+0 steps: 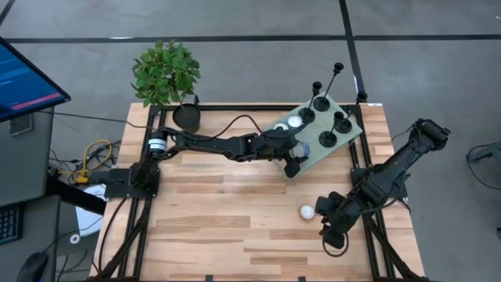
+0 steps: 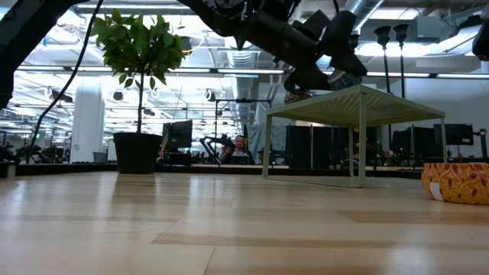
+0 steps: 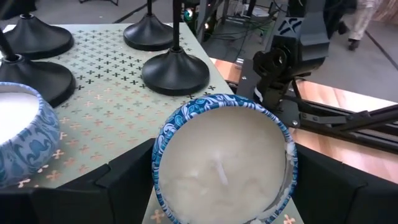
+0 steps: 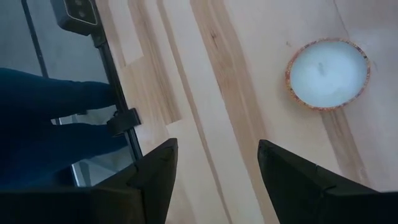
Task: Pick & Place candle stick holders
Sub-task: Put the blue scented candle on the shelf
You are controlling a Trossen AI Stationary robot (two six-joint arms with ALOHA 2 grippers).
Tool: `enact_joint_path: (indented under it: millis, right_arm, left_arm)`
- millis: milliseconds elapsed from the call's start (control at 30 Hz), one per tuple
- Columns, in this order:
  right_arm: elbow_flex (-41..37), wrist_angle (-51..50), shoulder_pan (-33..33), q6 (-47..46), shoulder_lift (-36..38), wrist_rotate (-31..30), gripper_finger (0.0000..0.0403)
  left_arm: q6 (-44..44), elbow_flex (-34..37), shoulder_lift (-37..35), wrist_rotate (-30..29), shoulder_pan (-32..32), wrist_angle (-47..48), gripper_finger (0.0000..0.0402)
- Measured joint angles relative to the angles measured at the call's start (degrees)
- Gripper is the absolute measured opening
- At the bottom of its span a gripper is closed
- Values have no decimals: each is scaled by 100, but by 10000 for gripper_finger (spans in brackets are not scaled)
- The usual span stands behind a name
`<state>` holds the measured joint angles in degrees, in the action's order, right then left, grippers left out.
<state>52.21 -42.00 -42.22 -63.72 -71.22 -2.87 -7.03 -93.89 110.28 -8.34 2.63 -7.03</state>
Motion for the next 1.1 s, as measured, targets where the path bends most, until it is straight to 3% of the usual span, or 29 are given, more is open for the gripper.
enact_joint_path:
  millis: [767, 933, 1100]
  right_arm:
    - [2, 139, 85, -25, -2, 9, 230]
    - [2, 172, 196, 46, -2, 4, 230]
    - [2, 159, 280, 113, -2, 6, 230]
  left_arm:
    - [123, 0, -67, 77, 7, -397, 357]
    - [439, -8, -705, 25, -57, -250, 346]
    - [767, -4, -1566, -370, -243, 967, 304]
